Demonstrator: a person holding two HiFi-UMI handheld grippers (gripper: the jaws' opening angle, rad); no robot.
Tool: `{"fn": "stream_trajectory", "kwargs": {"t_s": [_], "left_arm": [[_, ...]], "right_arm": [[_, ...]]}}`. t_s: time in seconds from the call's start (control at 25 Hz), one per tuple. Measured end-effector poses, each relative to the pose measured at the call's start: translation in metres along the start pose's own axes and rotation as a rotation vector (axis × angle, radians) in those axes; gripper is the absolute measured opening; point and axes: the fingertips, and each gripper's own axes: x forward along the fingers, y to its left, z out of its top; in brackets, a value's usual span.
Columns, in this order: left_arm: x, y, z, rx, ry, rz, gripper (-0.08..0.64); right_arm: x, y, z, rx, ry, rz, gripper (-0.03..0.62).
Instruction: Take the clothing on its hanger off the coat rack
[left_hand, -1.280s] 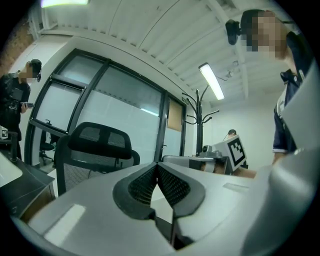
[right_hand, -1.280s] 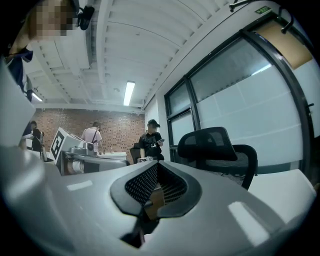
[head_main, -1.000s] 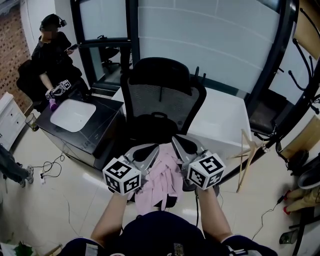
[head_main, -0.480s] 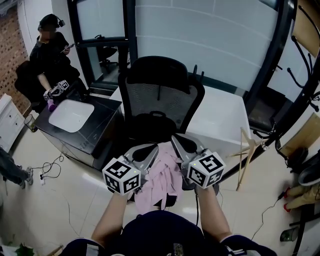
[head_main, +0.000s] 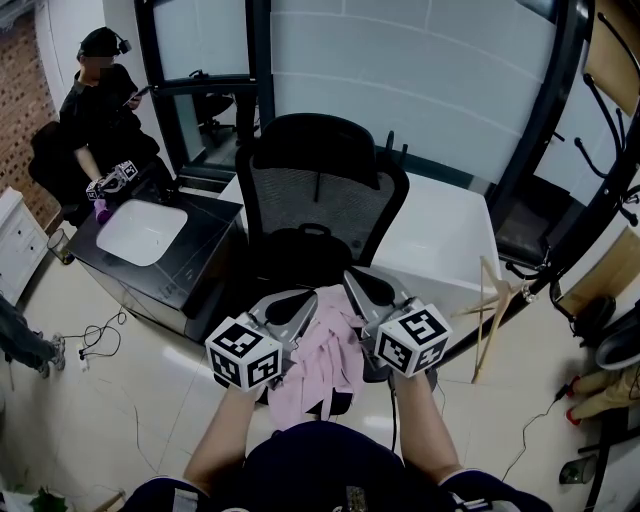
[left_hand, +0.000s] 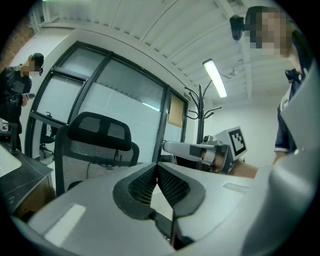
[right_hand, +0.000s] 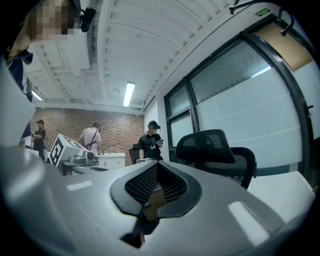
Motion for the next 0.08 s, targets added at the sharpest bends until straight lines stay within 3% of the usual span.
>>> {"fn": "stream_trajectory", "kwargs": {"t_s": [0.08], "left_arm": [[-0.0004, 0.0, -0.0007, -0.002, 0.002, 0.0, 0.012]], "right_arm": [[0.0, -0.0002, 0.0003, -0.001, -0.001, -0.002, 0.0]]}}
